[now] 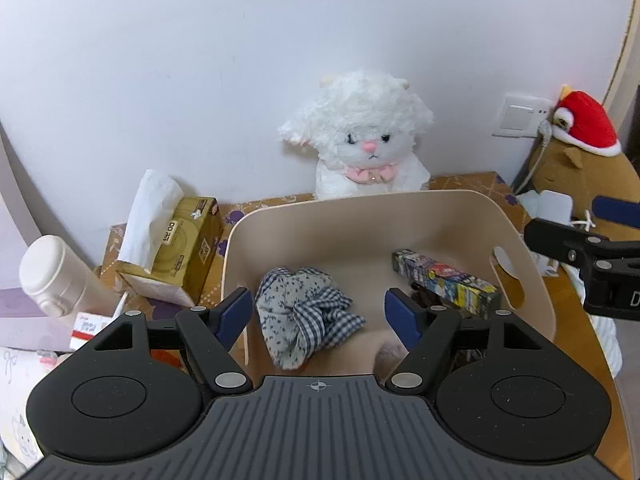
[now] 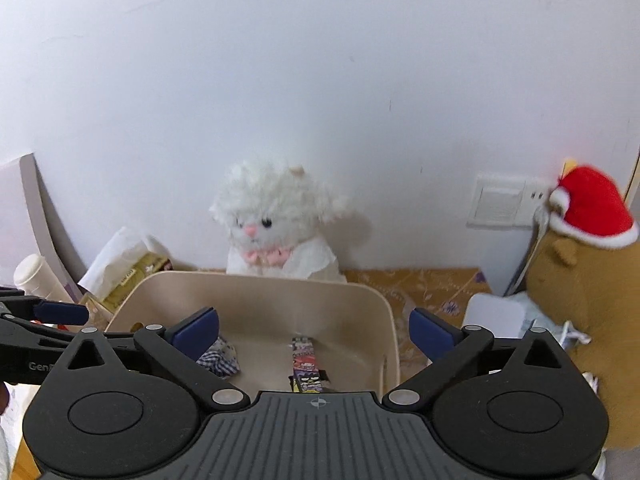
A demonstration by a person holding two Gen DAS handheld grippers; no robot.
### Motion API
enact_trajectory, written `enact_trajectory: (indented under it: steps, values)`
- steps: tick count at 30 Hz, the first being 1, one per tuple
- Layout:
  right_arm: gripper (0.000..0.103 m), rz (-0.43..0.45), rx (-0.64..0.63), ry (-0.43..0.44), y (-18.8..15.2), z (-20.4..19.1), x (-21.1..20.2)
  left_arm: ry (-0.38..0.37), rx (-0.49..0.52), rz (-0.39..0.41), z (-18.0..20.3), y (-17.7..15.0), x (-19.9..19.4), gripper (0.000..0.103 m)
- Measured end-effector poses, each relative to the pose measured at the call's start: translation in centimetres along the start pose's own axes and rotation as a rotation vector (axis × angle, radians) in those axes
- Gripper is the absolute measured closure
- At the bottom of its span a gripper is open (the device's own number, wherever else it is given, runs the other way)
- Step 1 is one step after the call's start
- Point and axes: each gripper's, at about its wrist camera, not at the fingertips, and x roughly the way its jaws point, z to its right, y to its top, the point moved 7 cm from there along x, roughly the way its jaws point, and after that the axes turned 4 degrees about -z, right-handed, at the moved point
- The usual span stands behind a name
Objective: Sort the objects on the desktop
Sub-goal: 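Open both tools to release the shirt and box, then withdraw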
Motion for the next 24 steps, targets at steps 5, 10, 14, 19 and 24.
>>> enact_trajectory:
  steps: [5,10,14,19,24]
  values:
    - [0.000,0.035,-0.035,0.000,-0.3,0.0,-2.7,-0.009,0.031,0.011,0.1,-1.4,-2.2,0.028]
    - [0.000,0.050,-0.049,0.007,-1.4,0.3,-5.3,-0.021,0.034,0.023,-0.3,-3.0,-4.6,0.028]
    - [0.000,0.051,-0.052,0.017,-2.8,0.4,-7.4,-0.029,0.061,0.021,-0.3,-4.9,-6.2,0.028]
    - [0.000,0.047,-0.084,0.026,-4.9,-0.3,-9.7,-0.023,0.109,0.016,-0.4,-8.0,-8.0,0.028]
    - [0.000,0.007,-0.079,0.042,-7.4,-0.6,-11.3,-0.054,0.117,-0.035,-0.2,-11.9,-9.4,0.028]
